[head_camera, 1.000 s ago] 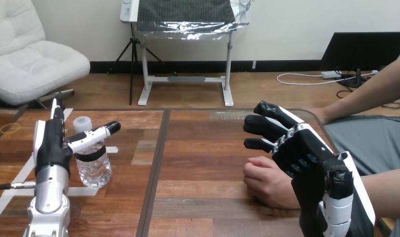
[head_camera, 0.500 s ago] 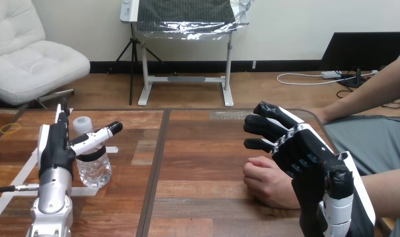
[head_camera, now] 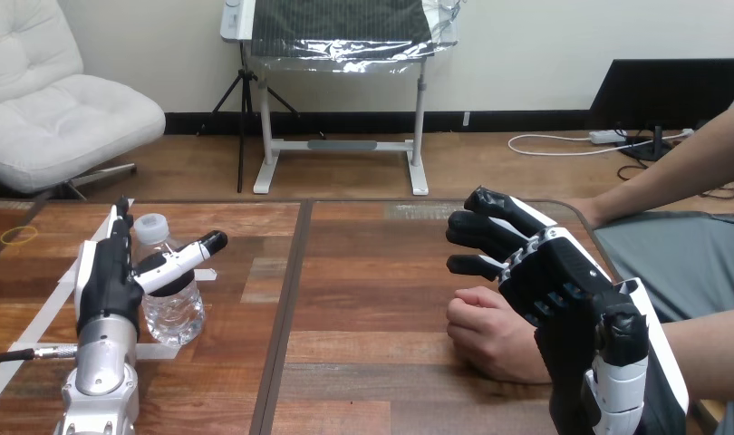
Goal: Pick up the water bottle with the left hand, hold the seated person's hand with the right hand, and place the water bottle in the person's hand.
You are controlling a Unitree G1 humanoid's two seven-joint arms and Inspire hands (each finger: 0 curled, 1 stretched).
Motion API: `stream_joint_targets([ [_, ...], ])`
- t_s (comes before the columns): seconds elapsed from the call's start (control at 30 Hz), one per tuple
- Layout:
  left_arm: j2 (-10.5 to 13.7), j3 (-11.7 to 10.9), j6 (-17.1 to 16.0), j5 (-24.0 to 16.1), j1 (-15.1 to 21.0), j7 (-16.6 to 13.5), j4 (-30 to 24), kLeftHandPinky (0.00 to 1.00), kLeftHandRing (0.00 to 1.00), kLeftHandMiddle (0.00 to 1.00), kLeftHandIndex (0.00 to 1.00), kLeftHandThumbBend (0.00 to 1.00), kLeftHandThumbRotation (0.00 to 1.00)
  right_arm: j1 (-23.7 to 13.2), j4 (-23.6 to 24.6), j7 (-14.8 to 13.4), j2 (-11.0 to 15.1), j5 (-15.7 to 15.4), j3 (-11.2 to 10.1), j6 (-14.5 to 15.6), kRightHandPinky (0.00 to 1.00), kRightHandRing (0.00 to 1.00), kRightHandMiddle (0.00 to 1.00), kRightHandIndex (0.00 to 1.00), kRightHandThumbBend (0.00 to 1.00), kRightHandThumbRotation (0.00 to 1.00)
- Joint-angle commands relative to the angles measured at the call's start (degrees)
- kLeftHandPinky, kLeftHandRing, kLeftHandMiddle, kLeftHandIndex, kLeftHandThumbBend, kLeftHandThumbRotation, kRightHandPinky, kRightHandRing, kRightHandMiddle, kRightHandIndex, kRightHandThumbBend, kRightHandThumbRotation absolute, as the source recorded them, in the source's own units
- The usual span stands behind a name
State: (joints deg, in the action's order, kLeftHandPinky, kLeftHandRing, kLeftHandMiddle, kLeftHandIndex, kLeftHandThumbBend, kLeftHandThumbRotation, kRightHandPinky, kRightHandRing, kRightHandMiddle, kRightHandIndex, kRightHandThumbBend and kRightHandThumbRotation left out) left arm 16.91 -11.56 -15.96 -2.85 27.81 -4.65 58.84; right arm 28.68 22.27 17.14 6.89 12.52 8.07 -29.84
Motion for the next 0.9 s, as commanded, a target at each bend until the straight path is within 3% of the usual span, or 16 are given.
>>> stream_joint_targets([
  [0.0, 0.0, 0.8, -0.1, 0.1, 4.9, -0.5, -0.1, 1.0, 1.0, 1.0, 1.0, 0.99, 0.26, -2.4, 2.0, 0.0, 0.1, 0.7, -0.7, -0.4, 0.74, 0.81, 0.8, 0.81, 0.8, 1.0],
  [0.87, -0.5, 0.4, 1.0, 1.4, 6.0, 0.2, 2.8, 0.99, 1.0, 1.0, 1.0, 1.0, 0.26, -2.1, 2.2, -0.1, 0.2, 0.8, -0.5, -0.5, 0.75, 0.82, 0.8, 0.81, 0.8, 1.0],
])
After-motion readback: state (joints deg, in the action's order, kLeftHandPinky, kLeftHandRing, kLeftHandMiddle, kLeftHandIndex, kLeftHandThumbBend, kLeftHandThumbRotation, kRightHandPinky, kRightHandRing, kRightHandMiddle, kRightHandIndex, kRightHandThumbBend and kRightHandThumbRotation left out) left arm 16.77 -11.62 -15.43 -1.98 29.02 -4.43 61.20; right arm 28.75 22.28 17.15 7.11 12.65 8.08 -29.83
